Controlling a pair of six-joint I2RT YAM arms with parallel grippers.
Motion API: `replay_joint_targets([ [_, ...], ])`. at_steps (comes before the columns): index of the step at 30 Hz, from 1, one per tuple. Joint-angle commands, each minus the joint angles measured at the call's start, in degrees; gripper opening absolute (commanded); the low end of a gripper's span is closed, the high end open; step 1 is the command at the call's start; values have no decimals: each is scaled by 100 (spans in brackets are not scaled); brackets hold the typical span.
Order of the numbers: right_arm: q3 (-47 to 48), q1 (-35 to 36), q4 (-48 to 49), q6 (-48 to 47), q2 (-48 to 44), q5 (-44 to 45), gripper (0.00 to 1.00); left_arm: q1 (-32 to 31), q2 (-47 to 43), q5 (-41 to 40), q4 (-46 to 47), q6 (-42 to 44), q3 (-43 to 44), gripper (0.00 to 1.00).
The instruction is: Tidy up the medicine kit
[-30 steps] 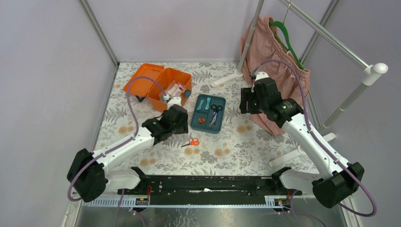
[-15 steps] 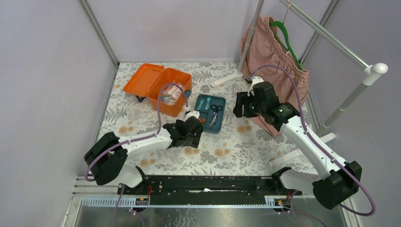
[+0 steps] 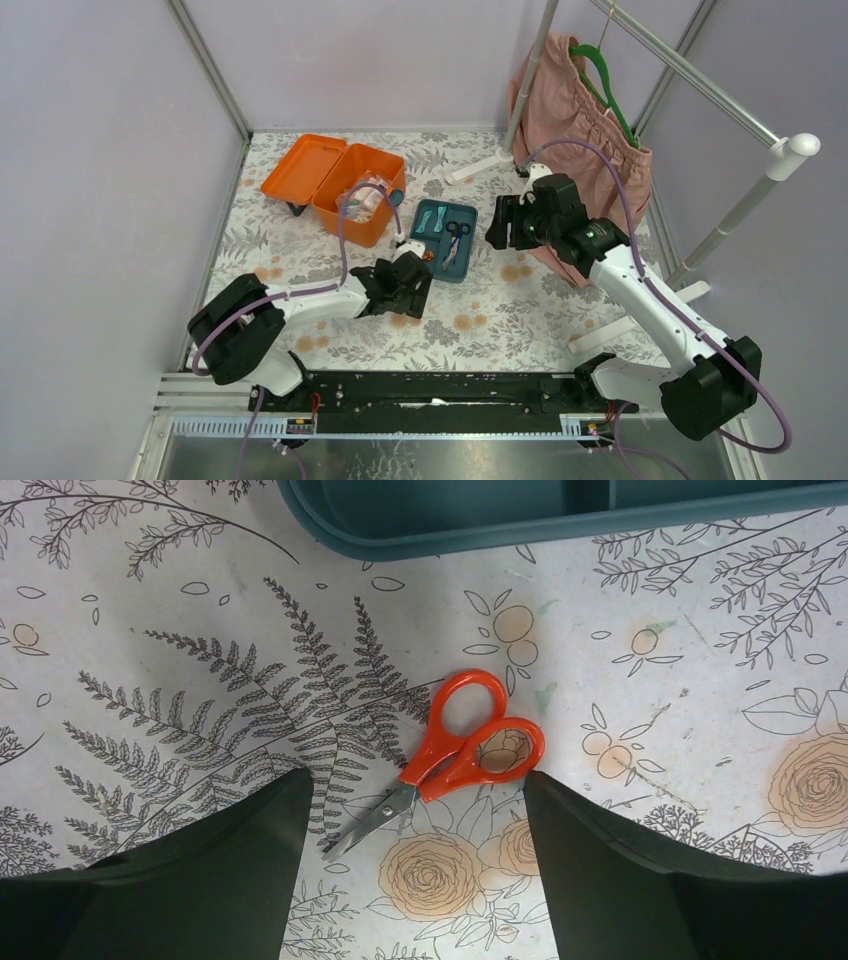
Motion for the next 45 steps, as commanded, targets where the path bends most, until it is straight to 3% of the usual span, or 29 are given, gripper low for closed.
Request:
replay_joint_targets([
  [1, 51, 20, 167, 28, 40, -208, 68, -70, 134, 304, 291, -207, -199, 85],
  [9, -357, 24, 461, 261, -321, 85, 72, -441, -236, 446, -51, -875, -400, 83],
  [17, -516, 17, 460, 412, -447, 124, 72, -1092, -123, 451, -236, -1261, -51, 77],
  [27, -607, 17, 361, 465, -587, 142, 72, -1186, 58, -918, -1193, -1744, 203, 72],
  [32, -589, 14, 319, 474, -561, 131, 72, -1097, 366, -1124, -1314, -1882, 313, 70],
  [37, -538, 20, 261, 474, -517, 147, 73, -1087, 698, -1049, -1159, -1870, 373, 64],
  [45, -553, 20, 270, 541, -541, 198, 73, -1087, 635, -1061, -1113, -1849, 289, 43],
])
